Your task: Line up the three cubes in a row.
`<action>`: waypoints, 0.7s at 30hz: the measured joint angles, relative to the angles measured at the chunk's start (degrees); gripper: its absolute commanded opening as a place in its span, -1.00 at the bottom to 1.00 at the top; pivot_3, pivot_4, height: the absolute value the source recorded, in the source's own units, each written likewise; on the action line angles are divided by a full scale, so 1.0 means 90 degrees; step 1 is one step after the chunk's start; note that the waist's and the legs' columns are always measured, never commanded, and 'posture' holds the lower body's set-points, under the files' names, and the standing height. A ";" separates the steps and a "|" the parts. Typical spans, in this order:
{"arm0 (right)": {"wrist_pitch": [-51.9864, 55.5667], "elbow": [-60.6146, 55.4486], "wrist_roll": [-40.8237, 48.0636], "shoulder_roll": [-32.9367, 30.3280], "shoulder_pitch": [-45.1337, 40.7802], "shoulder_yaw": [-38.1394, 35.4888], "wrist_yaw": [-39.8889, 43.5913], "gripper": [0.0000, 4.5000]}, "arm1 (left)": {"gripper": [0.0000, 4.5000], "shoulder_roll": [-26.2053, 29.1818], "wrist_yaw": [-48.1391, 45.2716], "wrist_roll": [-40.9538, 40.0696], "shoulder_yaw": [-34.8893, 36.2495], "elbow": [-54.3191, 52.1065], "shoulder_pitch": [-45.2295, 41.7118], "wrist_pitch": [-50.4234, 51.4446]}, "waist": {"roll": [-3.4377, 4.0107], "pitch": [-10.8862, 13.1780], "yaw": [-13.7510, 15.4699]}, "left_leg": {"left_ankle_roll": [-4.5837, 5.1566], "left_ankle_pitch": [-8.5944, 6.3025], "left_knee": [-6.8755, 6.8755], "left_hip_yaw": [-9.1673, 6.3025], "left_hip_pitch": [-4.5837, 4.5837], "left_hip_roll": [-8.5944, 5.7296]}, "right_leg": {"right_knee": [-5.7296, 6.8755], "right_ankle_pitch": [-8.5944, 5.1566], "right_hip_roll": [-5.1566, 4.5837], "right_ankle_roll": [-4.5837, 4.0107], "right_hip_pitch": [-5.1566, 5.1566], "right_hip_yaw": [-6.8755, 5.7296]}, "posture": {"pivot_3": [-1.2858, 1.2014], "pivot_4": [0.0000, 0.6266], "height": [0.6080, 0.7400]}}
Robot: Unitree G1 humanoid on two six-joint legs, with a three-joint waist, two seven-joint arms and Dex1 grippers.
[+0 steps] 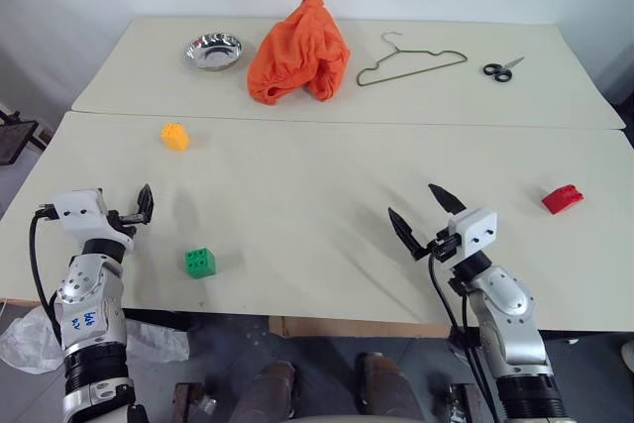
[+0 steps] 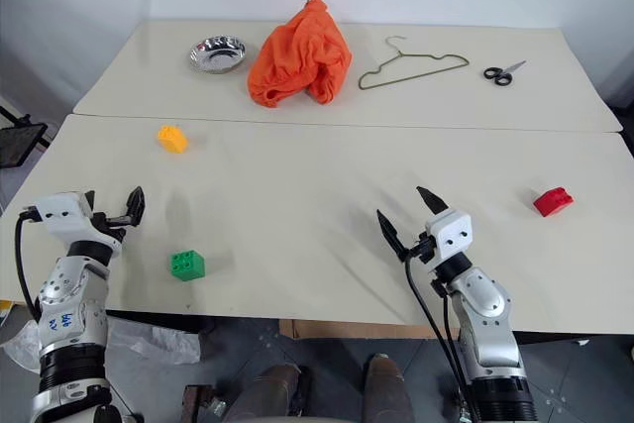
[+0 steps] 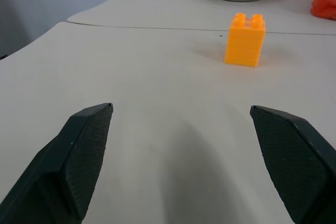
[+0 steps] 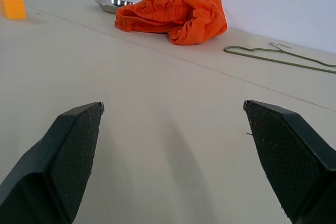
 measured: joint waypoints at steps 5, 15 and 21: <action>0.0003 -0.0007 0.0007 0.0001 0.0020 0.0005 0.0003 1.00 | 0.98 -0.0005 -0.0073 -0.0233 0.0094 -0.0068 0.0010 0.0020 | 0.0000 0.0000 -0.0006 | 0.0000 0.0000 0.0000 0.0000 0.0000 0.0001 | 0.0000 0.0000 0.0000 0.0000 0.0000 0.0000 | 0.03 -0.52 1.00; 0.1042 -0.1347 0.1187 -0.1075 0.0513 -0.1087 0.0312 1.00 | 0.98 0.1402 -0.2718 -0.1690 -0.0599 -0.2341 0.0080 0.1440 | 0.0000 0.0000 0.0044 | 0.0010 -0.0004 0.0001 -0.0015 -0.0003 -0.0010 | -0.0012 -0.0001 -0.0018 -0.0002 0.0015 -0.0014 | 0.03 -0.52 1.00; 0.1248 -0.1320 0.1415 -0.2038 0.1516 -0.2694 0.0603 1.00 | 0.98 0.2097 -0.4794 -0.1763 -0.2315 -0.3102 -0.0562 0.1864 | 0.0010 -0.0003 0.0090 | 0.0017 -0.0010 -0.0015 -0.0013 -0.0003 -0.0009 | -0.0027 -0.0004 -0.0018 -0.0007 0.0015 -0.0022 | 0.03 -0.52 1.00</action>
